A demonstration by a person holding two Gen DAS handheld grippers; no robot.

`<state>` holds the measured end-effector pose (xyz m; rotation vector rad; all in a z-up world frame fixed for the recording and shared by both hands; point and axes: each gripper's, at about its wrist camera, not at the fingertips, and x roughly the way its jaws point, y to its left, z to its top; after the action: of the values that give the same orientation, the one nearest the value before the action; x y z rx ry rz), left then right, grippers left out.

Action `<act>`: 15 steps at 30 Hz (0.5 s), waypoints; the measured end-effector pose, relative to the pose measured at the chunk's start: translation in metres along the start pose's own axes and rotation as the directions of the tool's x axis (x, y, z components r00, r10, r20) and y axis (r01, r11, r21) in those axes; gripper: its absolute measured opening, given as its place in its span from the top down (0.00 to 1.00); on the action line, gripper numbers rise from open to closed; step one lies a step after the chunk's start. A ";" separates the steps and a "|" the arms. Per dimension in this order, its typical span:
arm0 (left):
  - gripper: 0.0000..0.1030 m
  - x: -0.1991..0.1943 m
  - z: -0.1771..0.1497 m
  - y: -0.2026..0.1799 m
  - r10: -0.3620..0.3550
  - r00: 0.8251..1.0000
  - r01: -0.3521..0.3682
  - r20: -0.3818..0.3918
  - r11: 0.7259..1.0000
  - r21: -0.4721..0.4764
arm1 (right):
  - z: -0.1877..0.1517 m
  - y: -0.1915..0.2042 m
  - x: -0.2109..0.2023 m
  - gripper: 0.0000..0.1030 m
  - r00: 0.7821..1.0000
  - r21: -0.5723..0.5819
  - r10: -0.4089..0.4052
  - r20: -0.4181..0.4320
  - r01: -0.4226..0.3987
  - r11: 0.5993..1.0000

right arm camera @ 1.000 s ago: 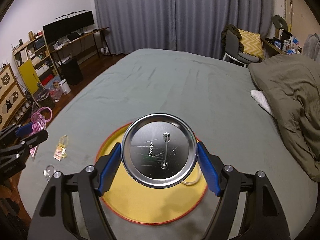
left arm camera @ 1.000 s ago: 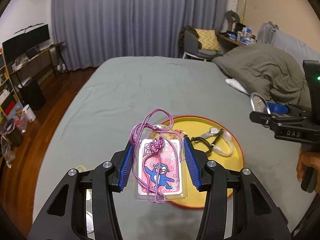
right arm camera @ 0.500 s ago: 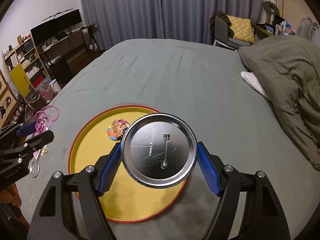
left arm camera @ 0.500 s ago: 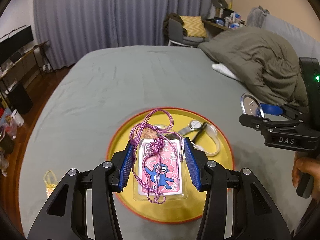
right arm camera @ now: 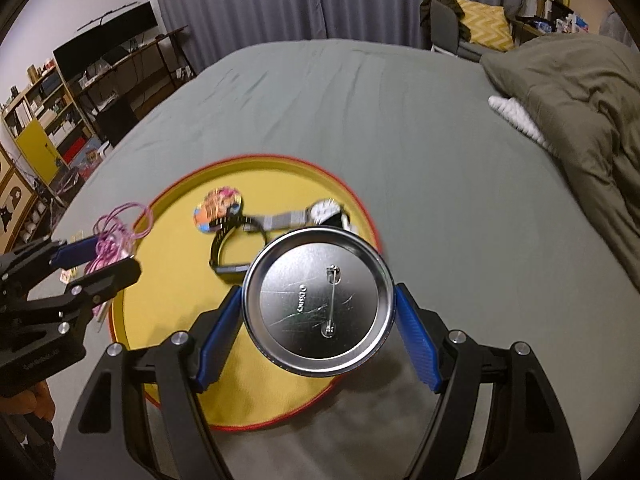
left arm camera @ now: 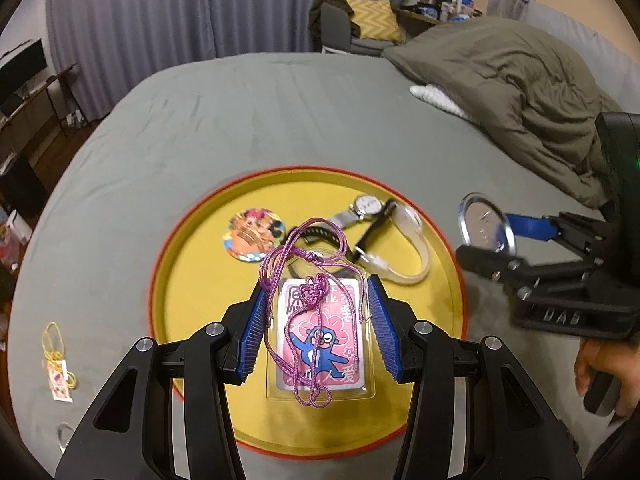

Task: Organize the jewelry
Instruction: 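Lower both items onto the yellow lining and open both tools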

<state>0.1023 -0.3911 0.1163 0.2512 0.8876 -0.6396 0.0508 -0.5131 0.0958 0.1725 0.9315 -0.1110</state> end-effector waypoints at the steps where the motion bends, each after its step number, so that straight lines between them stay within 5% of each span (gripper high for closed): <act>1: 0.55 0.004 0.000 -0.003 -0.003 1.000 0.003 -0.005 1.000 0.002 | -0.004 0.002 0.003 0.32 1.000 -0.004 0.001 -0.008 -0.001 1.000; 15: 0.55 0.047 -0.032 -0.011 -0.015 0.996 0.016 -0.091 1.000 0.004 | -0.032 0.014 0.038 0.32 0.995 -0.059 0.005 -0.095 -0.010 0.998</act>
<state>0.0968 -0.4046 0.0605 0.2797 0.9767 -0.6487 0.0500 -0.4943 0.0477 0.1270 1.0275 -0.0683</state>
